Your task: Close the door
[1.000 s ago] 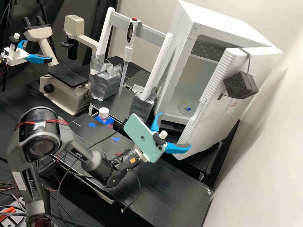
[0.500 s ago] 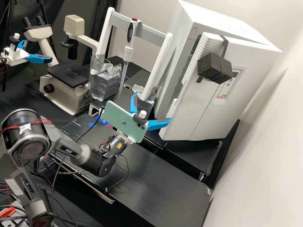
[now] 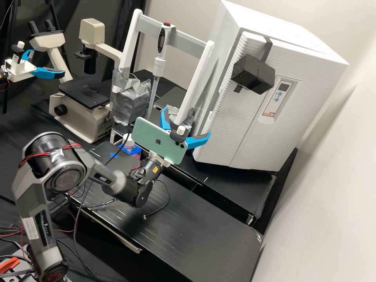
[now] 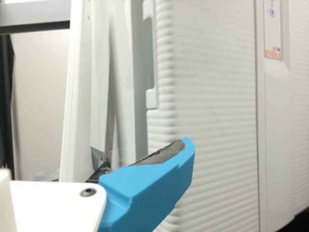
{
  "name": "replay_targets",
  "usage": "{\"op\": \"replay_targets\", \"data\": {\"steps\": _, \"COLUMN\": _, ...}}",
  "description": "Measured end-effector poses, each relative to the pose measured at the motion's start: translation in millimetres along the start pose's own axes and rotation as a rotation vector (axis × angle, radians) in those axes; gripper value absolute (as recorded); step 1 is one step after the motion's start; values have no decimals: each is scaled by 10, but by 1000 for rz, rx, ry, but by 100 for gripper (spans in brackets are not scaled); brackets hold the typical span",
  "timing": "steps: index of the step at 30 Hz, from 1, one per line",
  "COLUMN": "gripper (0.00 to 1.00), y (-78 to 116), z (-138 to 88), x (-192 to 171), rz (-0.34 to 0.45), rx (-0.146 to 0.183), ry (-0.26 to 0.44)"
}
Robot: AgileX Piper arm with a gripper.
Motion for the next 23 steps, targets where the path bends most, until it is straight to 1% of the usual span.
{"op": "replay_targets", "data": {"steps": 10, "gripper": 100, "y": -29, "z": -16, "x": 20, "rz": -13, "rx": 2, "ry": 10}}
{"op": "replay_targets", "data": {"steps": 12, "gripper": 100, "y": -44, "z": -24, "x": 23, "rz": -9, "rx": 7, "ry": 9}}
{"op": "replay_targets", "data": {"steps": 13, "gripper": 100, "y": -58, "z": -31, "x": 16, "rz": 0, "rx": 5, "ry": 4}}
{"op": "replay_targets", "data": {"steps": 14, "gripper": 100, "y": -79, "z": -29, "x": 5, "rz": 7, "rx": -4, "ry": -5}}
{"op": "replay_targets", "data": {"steps": 15, "gripper": 100, "y": -109, "z": -36, "x": -26, "rz": 24, "rx": -20, "ry": -22}}
{"op": "replay_targets", "data": {"steps": 16, "gripper": 100, "y": -138, "z": -50, "x": -51, "rz": 48, "rx": -28, "ry": -40}}
{"op": "replay_targets", "data": {"steps": 17, "gripper": 100, "y": -164, "z": -65, "x": -74, "rz": 85, "rx": -22, "ry": -66}}
{"op": "replay_targets", "data": {"steps": 18, "gripper": 100, "y": -191, "z": -88, "x": -109, "rz": 110, "rx": -23, "ry": -87}}
{"op": "replay_targets", "data": {"steps": 19, "gripper": 100, "y": -219, "z": -103, "x": -146, "rz": 119, "rx": -24, "ry": -100}}
{"op": "replay_targets", "data": {"steps": 21, "gripper": 100, "y": -257, "z": -150, "x": -208, "rz": 127, "rx": -4, "ry": -108}}
{"op": "replay_targets", "data": {"steps": 23, "gripper": 100, "y": -315, "z": -179, "x": -242, "rz": 107, "rx": 7, "ry": -105}}
